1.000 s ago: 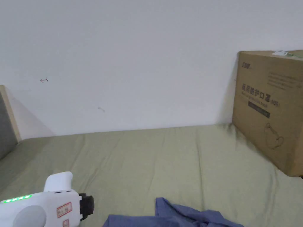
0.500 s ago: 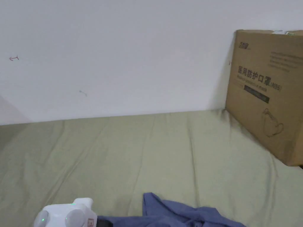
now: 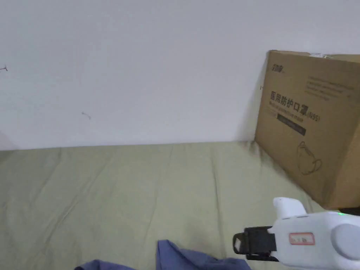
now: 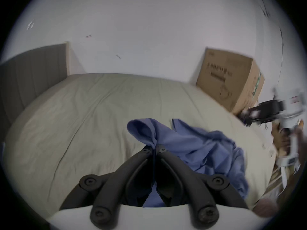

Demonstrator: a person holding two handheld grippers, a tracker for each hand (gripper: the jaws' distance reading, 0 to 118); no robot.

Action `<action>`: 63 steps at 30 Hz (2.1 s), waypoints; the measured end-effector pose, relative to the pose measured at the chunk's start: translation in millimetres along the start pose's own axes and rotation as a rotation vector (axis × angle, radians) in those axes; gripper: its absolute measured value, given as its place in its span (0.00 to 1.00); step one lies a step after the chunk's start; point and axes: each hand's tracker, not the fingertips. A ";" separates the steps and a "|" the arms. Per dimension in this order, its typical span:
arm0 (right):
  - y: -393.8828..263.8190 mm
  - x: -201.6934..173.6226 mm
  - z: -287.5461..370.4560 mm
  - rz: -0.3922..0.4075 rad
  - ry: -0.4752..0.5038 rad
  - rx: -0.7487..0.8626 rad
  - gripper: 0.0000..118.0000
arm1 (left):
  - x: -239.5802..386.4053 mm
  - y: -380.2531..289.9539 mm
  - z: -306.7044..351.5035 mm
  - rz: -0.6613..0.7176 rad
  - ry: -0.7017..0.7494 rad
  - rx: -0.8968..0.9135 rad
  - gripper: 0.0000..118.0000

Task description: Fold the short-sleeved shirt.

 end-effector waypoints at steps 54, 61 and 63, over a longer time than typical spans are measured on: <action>232.6 -61.4 305.8 0.025 -0.196 0.583 0.06 | 49.4 361.6 103.4 -0.122 0.072 0.311 0.01; 286.0 -50.7 231.9 0.036 -0.277 0.599 0.07 | 48.9 390.2 40.2 -0.098 0.137 0.381 0.01; 297.8 -54.2 219.5 0.056 -0.294 0.603 0.06 | 49.0 399.0 29.0 -0.102 0.161 0.395 0.01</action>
